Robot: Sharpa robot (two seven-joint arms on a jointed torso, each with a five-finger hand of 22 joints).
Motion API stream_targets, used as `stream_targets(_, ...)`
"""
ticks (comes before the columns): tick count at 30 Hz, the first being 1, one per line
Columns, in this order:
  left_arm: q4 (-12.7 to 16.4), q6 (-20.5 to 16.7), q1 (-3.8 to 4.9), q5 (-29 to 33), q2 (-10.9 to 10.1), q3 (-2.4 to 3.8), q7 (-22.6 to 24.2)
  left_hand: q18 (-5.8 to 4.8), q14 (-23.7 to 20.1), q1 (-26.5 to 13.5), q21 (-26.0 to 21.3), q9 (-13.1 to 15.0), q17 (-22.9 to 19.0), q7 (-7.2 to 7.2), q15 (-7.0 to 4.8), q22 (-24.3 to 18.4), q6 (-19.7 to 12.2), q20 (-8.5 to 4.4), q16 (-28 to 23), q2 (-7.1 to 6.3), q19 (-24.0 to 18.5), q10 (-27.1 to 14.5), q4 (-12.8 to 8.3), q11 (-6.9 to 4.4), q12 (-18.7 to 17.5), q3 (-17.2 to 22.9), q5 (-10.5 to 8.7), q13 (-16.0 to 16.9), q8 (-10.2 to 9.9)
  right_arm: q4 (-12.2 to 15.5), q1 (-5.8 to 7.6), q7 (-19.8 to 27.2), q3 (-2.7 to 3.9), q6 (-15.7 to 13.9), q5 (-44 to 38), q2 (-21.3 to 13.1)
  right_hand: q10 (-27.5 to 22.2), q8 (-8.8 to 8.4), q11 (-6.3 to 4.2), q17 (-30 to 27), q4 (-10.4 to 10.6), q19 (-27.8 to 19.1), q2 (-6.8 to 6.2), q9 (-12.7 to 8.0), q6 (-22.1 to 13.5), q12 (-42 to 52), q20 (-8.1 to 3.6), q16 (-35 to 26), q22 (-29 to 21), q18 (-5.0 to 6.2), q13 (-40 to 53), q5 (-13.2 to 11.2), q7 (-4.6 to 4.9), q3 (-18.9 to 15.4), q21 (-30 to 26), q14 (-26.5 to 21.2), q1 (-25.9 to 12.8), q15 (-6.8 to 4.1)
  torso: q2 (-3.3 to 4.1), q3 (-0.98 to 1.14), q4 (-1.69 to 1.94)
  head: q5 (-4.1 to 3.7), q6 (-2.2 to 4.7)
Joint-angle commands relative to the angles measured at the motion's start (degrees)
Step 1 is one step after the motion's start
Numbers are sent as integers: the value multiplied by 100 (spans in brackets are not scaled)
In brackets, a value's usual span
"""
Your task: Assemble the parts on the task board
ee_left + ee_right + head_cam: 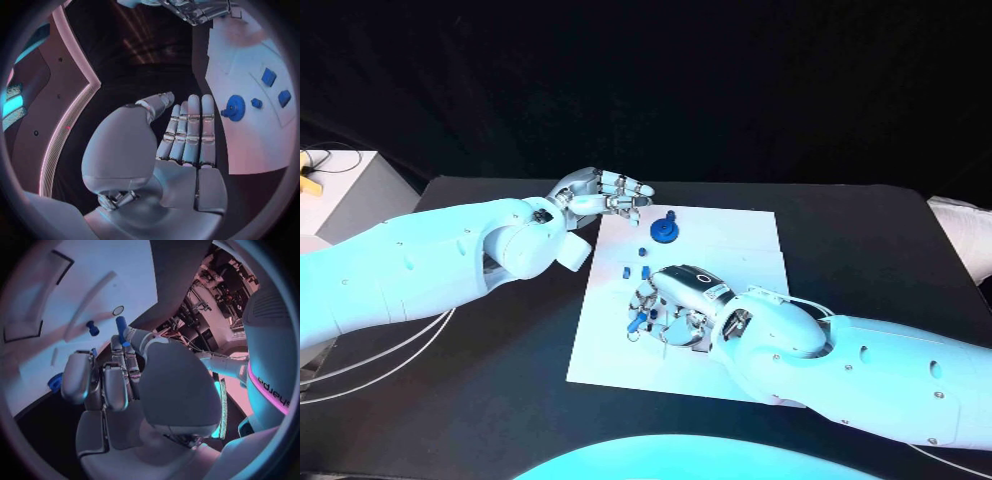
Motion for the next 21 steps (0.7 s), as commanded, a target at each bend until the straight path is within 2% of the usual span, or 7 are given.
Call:
stream_targets(1, 9, 97, 4, 32, 16, 4, 29, 77, 19, -17, -29, -8, -6, 3, 36, -8, -26, 32, -37, 42, 20, -7, 0, 24, -30, -20, 19, -6, -22, -7, -17, 38, -11, 190, -95, 25, 394, 19, -350, -14, -23, -8, 64, 124, 7, -26, -33, -17, 509, -76, 5, 45, 23, 32, -43, 175, 7, -14, 4, 2, -4, 9, -25)
stream_targets(8, 5, 96, 4, 32, 12, 4, 24, 77, 19, -17, -29, -8, -6, 3, 36, -8, -26, 32, -37, 42, 20, -7, 0, 24, -30, -20, 19, -6, -22, -15, -29, -2, -22, 286, -163, 46, 395, 24, -349, -13, -37, -5, 66, 131, 1, -34, -32, -17, 515, -79, 7, 56, 24, 42, -30, 174, -3, -13, 2, 4, -1, 6, -48)
stream_targets(21, 5, 97, 4, 32, 5, 4, 15, 76, 20, -26, -38, -8, -7, 4, 37, -13, -26, 33, -39, 47, 23, -8, 9, 25, -29, -23, 20, -7, -23, -42, -48, -129, -35, 439, -444, 54, 397, 27, -348, -10, -48, -6, 66, 136, -2, -38, -31, -15, 515, -78, 9, 61, 24, 48, -35, 175, -7, -13, -6, -8, -1, 6, -64)
